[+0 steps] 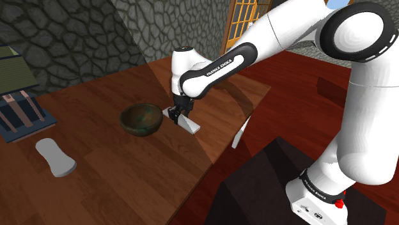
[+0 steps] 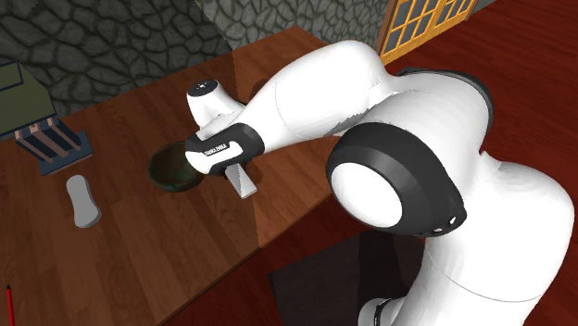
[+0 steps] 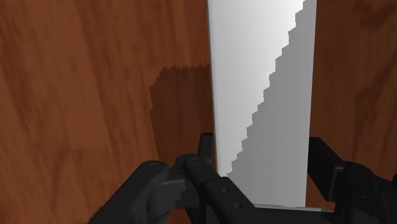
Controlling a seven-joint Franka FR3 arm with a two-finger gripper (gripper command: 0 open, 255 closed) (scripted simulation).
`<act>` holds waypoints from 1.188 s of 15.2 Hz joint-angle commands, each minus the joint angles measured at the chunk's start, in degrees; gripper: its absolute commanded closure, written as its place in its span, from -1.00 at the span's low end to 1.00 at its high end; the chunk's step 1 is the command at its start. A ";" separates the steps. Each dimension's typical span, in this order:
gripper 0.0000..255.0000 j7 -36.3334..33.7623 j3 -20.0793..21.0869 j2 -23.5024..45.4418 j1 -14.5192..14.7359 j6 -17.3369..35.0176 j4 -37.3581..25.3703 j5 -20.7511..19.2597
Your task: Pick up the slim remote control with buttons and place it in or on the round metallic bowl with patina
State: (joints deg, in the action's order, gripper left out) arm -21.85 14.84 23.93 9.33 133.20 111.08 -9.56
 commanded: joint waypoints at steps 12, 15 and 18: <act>1.00 1.63 1.11 -5.84 -0.76 -8.19 -2.59 2.39; 1.00 1.95 1.28 -6.96 -0.87 -10.15 -3.48 2.85; 1.00 2.25 1.43 -7.99 -0.97 -12.14 -4.48 3.27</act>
State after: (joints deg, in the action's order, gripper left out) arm -19.72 16.20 16.50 8.43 121.77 106.77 -6.48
